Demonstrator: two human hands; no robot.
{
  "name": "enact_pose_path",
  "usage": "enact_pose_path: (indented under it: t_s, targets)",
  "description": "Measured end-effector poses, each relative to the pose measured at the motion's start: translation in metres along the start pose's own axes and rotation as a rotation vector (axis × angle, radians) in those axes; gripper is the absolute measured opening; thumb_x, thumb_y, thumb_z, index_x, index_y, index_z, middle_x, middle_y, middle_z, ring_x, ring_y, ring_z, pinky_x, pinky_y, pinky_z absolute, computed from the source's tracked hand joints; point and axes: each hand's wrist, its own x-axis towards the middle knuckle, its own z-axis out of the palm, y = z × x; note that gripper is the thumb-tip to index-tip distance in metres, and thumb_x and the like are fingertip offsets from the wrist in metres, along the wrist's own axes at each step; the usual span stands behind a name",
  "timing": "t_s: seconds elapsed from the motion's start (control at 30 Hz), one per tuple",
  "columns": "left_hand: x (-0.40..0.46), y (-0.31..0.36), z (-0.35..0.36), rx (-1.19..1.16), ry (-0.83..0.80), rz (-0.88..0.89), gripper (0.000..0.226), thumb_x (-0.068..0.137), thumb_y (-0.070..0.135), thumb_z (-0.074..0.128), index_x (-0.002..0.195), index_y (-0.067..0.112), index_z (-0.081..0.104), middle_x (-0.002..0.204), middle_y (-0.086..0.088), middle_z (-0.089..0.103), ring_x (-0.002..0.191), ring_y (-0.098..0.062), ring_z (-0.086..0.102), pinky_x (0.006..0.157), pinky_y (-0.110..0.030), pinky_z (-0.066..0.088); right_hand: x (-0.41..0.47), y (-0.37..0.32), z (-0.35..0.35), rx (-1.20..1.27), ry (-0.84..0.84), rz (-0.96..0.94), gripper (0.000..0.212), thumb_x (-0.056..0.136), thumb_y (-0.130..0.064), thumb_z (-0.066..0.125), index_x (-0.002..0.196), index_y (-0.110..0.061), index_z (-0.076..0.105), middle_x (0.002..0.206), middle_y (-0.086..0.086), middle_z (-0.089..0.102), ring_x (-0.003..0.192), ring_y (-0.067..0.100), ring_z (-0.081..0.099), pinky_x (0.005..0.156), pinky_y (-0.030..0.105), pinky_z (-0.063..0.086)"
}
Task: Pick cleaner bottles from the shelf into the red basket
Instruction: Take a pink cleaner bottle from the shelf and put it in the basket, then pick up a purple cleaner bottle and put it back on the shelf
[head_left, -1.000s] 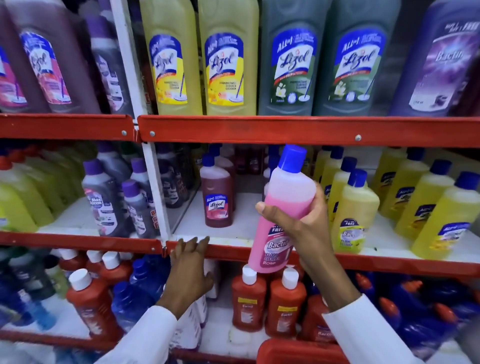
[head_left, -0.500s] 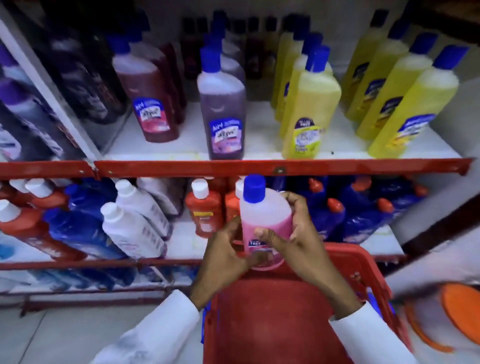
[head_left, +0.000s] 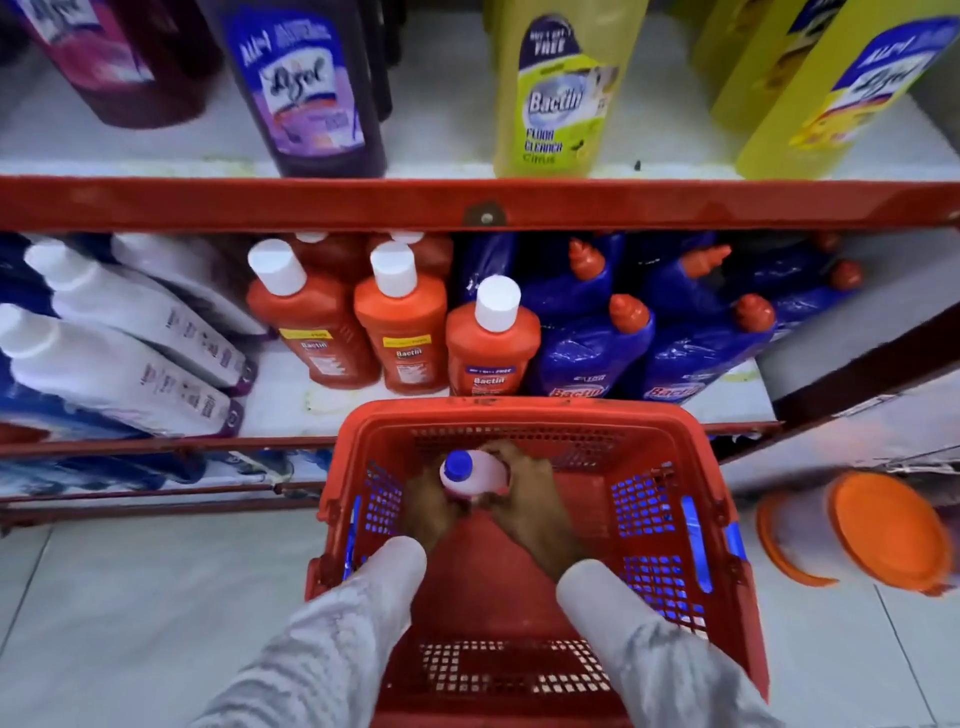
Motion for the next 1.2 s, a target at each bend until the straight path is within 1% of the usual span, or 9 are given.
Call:
enact_pose_path:
  t_s: [0.17, 0.3, 0.4, 0.5, 0.67, 0.83, 1.0, 1.1, 1.2]
  targets:
    - [0.012, -0.028, 0.016, 0.141, -0.092, -0.076, 0.035, 0.072, -0.007, 0.074, 0.107, -0.006, 0.071, 0.113, -0.03, 0.071, 0.111, -0.04, 0.066, 0.101, -0.046, 0.049, 0.003, 0.022, 0.018, 0.007, -0.008, 0.064, 0.044, 0.066, -0.001, 0.082, 0.108, -0.002, 0.069, 0.102, 0.015, 0.077, 0.093, 0.025, 0.071, 0.077, 0.003, 0.037]
    - [0.007, -0.023, 0.012, 0.123, -0.03, -0.035, 0.036, 0.072, -0.009, 0.071, 0.108, -0.003, 0.071, 0.114, -0.028, 0.071, 0.112, -0.039, 0.066, 0.101, -0.042, 0.048, 0.01, 0.022, 0.016, -0.045, -0.074, 0.048, 0.049, 0.066, -0.002, 0.079, 0.114, -0.005, 0.069, 0.111, 0.014, 0.076, 0.102, 0.03, 0.071, 0.09, 0.024, 0.048]
    - [-0.005, -0.005, -0.009, 0.166, -0.07, -0.021, 0.039, 0.076, -0.007, 0.065, 0.114, 0.001, 0.068, 0.115, -0.026, 0.071, 0.113, -0.039, 0.066, 0.102, -0.047, 0.05, 0.014, 0.011, 0.003, -0.084, -0.143, 0.046, 0.054, 0.068, -0.004, 0.079, 0.12, -0.009, 0.068, 0.119, 0.011, 0.075, 0.11, 0.025, 0.07, 0.098, 0.02, 0.046]
    - [-0.024, 0.027, -0.051, 0.293, -0.06, 0.125, 0.057, 0.076, 0.001, 0.057, 0.131, 0.015, 0.056, 0.127, -0.016, 0.066, 0.122, -0.033, 0.06, 0.107, -0.046, 0.046, 0.013, -0.017, -0.023, -0.093, -0.08, -0.02, 0.043, 0.073, -0.01, 0.076, 0.114, -0.021, 0.071, 0.113, 0.0, 0.077, 0.105, 0.018, 0.071, 0.098, 0.036, 0.053]
    - [-0.046, 0.111, -0.136, 0.487, 0.276, 0.524, 0.047, 0.085, 0.015, 0.058, 0.129, 0.027, 0.049, 0.125, -0.003, 0.063, 0.113, -0.028, 0.06, 0.093, -0.042, 0.055, 0.017, -0.104, -0.078, 0.017, 0.198, -0.249, 0.029, 0.074, -0.03, 0.059, 0.102, -0.035, 0.067, 0.094, -0.016, 0.076, 0.078, -0.001, 0.071, 0.076, 0.032, 0.06]
    - [-0.039, 0.175, -0.206, 0.554, 0.624, 0.828, 0.042, 0.088, 0.027, 0.065, 0.128, 0.019, 0.055, 0.137, -0.004, 0.059, 0.124, -0.028, 0.051, 0.104, -0.046, 0.045, 0.031, -0.2, -0.11, 0.086, 0.492, -0.515, 0.018, 0.082, -0.02, 0.066, 0.098, -0.03, 0.065, 0.092, -0.013, 0.071, 0.077, 0.005, 0.069, 0.072, 0.035, 0.058]
    - [-0.009, 0.193, -0.254, 0.552, 0.795, 0.759, 0.047, 0.089, 0.044, 0.058, 0.129, 0.02, 0.052, 0.141, -0.005, 0.054, 0.131, -0.03, 0.046, 0.109, -0.052, 0.039, 0.052, -0.273, -0.106, 0.141, 0.687, -0.626, 0.031, 0.078, -0.021, 0.065, 0.108, -0.026, 0.06, 0.104, -0.003, 0.067, 0.094, 0.016, 0.064, 0.082, 0.028, 0.051]
    - [0.014, 0.188, -0.274, 0.57, 0.751, 0.658, 0.043, 0.089, 0.051, 0.053, 0.123, 0.024, 0.053, 0.135, -0.004, 0.056, 0.127, -0.029, 0.047, 0.11, -0.054, 0.037, 0.071, -0.306, -0.091, 0.16, 0.735, -0.542, 0.058, 0.075, -0.029, 0.071, 0.128, -0.02, 0.048, 0.127, 0.004, 0.058, 0.116, 0.021, 0.054, 0.095, 0.025, 0.045]
    - [0.029, 0.177, -0.28, 0.584, 0.653, 0.626, 0.034, 0.087, 0.053, 0.049, 0.107, 0.027, 0.06, 0.113, -0.001, 0.067, 0.111, -0.028, 0.058, 0.106, -0.052, 0.04, 0.093, -0.332, -0.072, 0.177, 0.757, -0.447, 0.087, 0.069, -0.035, 0.082, 0.14, -0.012, 0.038, 0.139, 0.01, 0.05, 0.128, 0.027, 0.047, 0.106, 0.038, 0.043]
